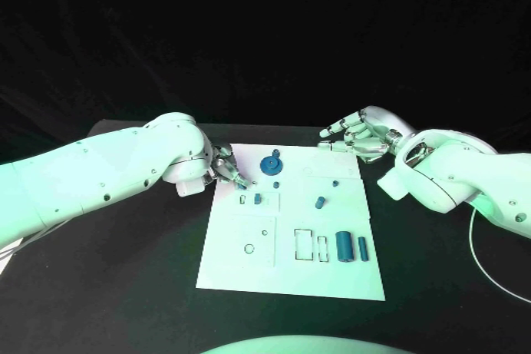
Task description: Assemble the parts on the task board
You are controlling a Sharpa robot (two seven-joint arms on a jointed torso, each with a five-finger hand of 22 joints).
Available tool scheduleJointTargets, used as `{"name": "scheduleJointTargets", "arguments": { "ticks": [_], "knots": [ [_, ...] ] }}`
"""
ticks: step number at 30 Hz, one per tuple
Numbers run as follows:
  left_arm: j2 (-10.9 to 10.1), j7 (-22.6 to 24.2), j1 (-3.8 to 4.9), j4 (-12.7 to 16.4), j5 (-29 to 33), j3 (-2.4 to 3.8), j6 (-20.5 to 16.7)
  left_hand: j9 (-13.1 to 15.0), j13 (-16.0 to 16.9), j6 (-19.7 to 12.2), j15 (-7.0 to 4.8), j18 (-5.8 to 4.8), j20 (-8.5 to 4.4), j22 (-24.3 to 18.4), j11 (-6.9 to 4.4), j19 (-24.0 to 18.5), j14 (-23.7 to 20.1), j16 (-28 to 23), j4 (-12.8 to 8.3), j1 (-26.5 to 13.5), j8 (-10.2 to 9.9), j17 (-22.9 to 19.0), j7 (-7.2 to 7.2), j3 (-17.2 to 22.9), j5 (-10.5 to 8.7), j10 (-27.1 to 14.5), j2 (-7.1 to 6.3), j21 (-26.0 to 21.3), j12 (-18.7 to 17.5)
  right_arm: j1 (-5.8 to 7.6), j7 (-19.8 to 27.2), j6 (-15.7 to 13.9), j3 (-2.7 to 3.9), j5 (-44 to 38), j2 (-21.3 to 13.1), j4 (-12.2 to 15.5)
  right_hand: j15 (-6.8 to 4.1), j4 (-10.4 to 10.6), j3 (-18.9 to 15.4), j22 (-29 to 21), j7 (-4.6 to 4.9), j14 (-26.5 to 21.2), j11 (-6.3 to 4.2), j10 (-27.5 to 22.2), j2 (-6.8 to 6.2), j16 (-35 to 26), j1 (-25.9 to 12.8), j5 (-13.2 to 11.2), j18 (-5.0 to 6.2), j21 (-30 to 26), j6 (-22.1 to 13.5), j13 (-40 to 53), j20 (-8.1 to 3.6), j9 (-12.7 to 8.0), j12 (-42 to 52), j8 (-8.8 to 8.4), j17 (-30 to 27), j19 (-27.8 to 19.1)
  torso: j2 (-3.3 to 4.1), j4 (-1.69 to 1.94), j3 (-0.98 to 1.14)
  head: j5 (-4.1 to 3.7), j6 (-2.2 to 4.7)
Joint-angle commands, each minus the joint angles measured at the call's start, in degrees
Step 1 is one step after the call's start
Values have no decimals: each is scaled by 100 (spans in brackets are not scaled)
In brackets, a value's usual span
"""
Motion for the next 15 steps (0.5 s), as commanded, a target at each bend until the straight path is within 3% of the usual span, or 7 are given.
{"name": "scheduleJointTargets", "arguments": {
  "ticks": [1,8,15],
  "knots": [
    [-62,106,-72,179,-190,0,-407,11,10,-5,-2,-7,13,774,-7,173,604,18,-723,-53,28,1510,-50,770,14,37,-9,22,37,-6,11,100,-2,-2,-2,4,3,-2,-27,26,-12,409,-8,-46,59,-21,8,33,6,-29,23,1,13,8,39,0,667,-29,2,4,-8,8,-10],
    [-173,97,-247,354,-712,-5,-303,19,9,12,-5,-7,11,773,-13,173,604,18,-739,-103,56,1510,-59,813,8,46,-46,19,43,-11,10,122,-5,-8,-4,3,3,-2,-27,26,-12,409,-8,-46,59,-21,8,33,6,-29,23,1,13,8,39,0,667,-29,9,-8,-12,23,-16],
    [-219,43,-305,420,-818,-5,-179,21,6,16,-6,-8,10,776,-16,174,604,18,-746,-111,63,1510,-62,824,7,48,-55,21,42,-18,9,133,-7,-16,-1,-2,3,-2,-27,26,-12,409,-8,-46,59,-21,8,33,6,-29,23,1,13,8,39,0,667,-29,15,-13,-3,44,-44]
  ]
}}
